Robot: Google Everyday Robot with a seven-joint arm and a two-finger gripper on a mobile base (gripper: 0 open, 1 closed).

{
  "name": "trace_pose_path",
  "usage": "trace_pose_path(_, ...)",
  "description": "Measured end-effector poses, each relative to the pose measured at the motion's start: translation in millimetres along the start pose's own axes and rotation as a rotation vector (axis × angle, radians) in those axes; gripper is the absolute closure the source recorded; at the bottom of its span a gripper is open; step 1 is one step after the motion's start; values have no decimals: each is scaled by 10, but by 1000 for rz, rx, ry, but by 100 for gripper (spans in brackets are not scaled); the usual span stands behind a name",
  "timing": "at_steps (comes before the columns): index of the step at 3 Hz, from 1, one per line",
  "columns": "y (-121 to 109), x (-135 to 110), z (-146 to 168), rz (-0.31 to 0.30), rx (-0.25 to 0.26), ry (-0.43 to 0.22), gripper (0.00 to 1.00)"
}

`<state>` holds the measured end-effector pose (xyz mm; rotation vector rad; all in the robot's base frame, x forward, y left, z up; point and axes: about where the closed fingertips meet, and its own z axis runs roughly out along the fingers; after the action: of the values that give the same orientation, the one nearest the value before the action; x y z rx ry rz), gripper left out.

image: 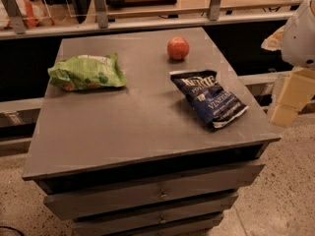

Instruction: Move apple near blue chip bag

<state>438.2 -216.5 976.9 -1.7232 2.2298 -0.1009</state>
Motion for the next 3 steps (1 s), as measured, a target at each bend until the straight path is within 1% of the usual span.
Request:
trace_pose_path(1,0,0,0,0,0,0,0)
trace_pose_path(2,-157,69,-33,75,66,-22,0)
trace_pose_path(3,-405,333,-124,217,176,-125,0)
